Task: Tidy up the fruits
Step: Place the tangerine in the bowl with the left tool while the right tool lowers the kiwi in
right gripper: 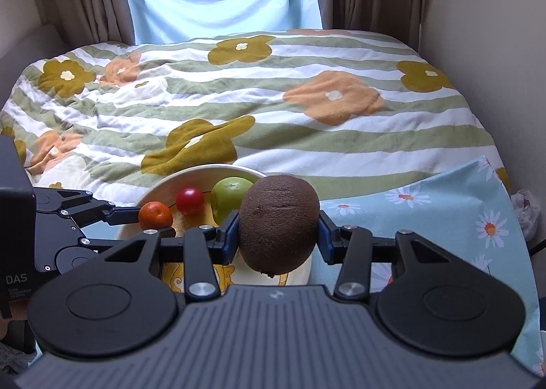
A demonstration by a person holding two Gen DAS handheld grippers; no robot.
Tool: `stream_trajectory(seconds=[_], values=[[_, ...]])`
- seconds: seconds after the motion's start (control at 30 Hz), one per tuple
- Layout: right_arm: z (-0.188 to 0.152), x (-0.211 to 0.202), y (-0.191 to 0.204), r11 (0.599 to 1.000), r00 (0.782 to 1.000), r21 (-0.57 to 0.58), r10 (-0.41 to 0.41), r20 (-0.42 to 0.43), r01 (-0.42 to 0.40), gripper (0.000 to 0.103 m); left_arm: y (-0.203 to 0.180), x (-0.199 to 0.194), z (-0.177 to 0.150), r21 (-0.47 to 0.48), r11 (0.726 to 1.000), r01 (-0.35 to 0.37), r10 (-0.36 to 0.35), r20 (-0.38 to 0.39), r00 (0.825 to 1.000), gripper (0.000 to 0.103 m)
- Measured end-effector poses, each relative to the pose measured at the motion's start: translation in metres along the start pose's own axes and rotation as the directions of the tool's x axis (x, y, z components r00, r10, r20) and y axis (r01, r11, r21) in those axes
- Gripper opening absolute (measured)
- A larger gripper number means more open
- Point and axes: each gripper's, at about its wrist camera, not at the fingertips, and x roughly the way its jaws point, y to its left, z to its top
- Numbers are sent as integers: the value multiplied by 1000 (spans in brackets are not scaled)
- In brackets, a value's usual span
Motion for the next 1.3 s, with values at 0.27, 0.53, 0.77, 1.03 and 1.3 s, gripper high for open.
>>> stream_trajectory(seconds=[0.27,0.53,0.77,1.03,1.3], values=[[2,2,-3,1000,1000,-12,4,-8,-4,60,-6,-23,-1,17,999,-35,33,80,996,94],[0,12,3,996,997,-75,50,-51,-54,60,5,-61,-16,-61,993,-102,107,80,991,95],[-13,37,17,985,991,-152,62,-115,-79,60,13,-81,-33,-128,983,-135,142,53,988,95],[-23,53,23,976,988,-196,71,-134,-97,60,11,-89,-45,-142,979,-149,156,42,987,95],[-26,62,26,973,989,-213,55,-138,-84,62,7,-91,-52,-138,980,-142,150,45,988,95]])
